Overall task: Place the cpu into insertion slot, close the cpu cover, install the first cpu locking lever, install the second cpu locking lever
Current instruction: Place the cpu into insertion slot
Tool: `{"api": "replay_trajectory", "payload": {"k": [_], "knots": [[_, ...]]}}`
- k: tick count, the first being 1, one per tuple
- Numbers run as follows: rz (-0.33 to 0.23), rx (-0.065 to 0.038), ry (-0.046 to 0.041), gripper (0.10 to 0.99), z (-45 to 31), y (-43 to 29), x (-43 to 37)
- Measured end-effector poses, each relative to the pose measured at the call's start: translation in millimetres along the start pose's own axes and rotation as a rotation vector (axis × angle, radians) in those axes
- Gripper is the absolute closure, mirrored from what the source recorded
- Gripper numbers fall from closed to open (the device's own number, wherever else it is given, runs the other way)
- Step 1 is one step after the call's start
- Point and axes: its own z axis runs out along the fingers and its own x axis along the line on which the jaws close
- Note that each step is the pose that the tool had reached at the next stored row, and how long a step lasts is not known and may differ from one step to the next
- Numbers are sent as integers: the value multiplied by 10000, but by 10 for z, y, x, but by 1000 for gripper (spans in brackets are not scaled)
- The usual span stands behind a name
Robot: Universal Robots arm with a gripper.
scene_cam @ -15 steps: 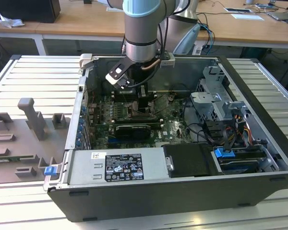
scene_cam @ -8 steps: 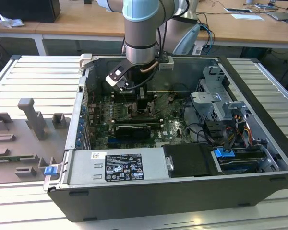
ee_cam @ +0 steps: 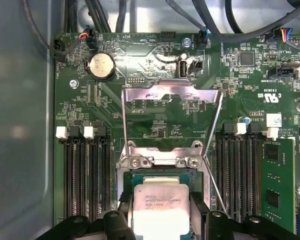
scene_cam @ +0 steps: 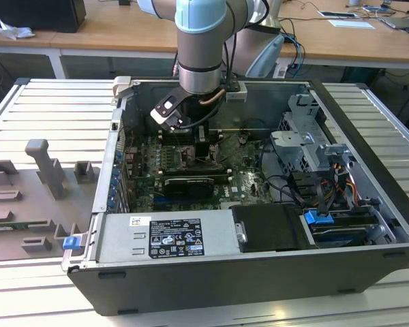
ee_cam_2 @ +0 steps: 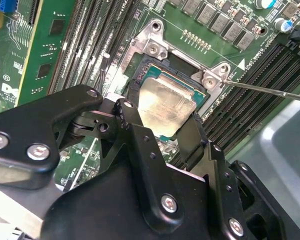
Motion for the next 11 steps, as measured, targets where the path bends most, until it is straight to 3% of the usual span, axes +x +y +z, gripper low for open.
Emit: {"api": "replay_trajectory", "payload": {"k": [11], "knots": [[22,2,-9,545,35,-2,-1]]}}
